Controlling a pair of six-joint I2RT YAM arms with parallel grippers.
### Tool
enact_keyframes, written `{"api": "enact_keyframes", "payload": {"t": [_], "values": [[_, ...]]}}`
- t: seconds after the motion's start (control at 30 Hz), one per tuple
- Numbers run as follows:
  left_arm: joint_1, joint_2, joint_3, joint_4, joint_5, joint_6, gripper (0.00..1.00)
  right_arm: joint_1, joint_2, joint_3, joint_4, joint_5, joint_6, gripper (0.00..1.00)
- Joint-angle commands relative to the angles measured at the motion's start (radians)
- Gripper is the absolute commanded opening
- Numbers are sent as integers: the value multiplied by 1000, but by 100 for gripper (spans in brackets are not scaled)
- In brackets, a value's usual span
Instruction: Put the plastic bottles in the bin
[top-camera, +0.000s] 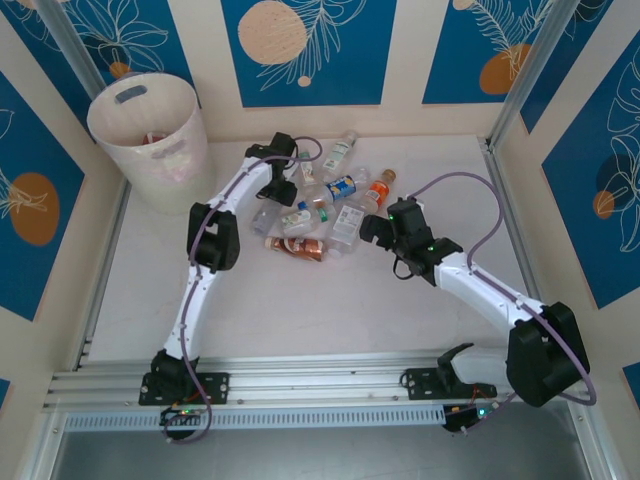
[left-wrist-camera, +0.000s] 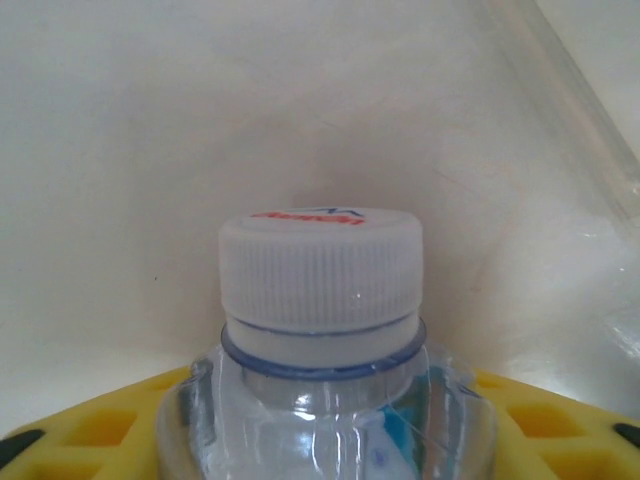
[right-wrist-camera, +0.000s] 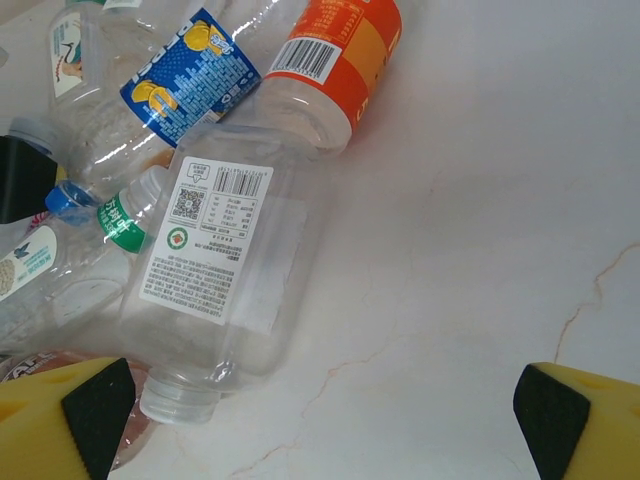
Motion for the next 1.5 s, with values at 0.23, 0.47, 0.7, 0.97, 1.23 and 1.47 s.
{"api": "enact_keyframes", "payload": {"t": [0.23,0.47,0.7,0.97,1.23,1.47], "values": [[-5,-196,-223,112,11,28,38,-11,-59,-39,27,33,-29,100],[-1,-436,-526,302,32,24,24,-16,-60,-48,53,29,-26,100],[-2,-596,-706,441,58,-31,1,-17,-65,-52,66,11,-21,100],[-2,-827,-887,606,170,-65,0,-17,-114,-100,133,1,-14,100],[-1,-1167,-1264,1118,335,-128,0,-20,-204,-186,315,-105,-59,100],[0,-1272,-1341,1278,268,-142,0,-20,-251,-204,366,-181,-98,100]]}}
